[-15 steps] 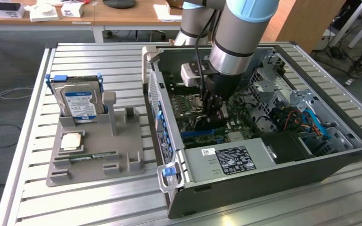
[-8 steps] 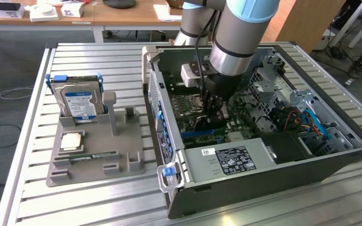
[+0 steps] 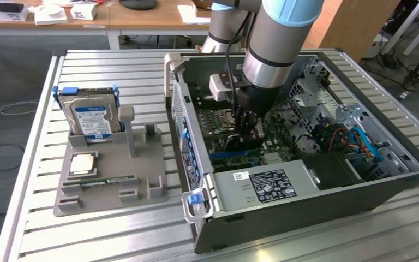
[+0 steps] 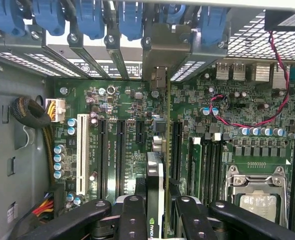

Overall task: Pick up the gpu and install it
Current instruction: 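Insert the gpu into the slot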

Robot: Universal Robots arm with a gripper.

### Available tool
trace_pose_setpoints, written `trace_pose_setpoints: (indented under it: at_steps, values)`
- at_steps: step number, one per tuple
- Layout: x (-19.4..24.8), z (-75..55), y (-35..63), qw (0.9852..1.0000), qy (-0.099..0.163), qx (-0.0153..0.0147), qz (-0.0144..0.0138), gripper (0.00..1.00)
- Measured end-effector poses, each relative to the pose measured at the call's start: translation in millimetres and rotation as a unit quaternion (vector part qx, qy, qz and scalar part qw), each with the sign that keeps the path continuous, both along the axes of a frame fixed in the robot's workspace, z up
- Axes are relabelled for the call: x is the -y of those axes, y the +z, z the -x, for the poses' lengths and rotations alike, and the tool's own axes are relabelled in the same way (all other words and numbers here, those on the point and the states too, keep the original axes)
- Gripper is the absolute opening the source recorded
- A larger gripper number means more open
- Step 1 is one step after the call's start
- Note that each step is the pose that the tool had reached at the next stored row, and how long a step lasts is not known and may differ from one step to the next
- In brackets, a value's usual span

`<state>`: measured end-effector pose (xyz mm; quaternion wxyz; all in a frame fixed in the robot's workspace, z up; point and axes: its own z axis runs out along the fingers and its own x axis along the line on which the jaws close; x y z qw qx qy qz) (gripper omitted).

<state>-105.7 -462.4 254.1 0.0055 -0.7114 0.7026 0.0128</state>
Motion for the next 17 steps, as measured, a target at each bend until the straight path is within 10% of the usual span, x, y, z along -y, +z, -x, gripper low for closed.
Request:
trace_pose_setpoints:
  at_steps: [17]
  values:
    - [0.1,0.0,-1.9,1.0,-0.002,0.0,-0.0002,0.27]
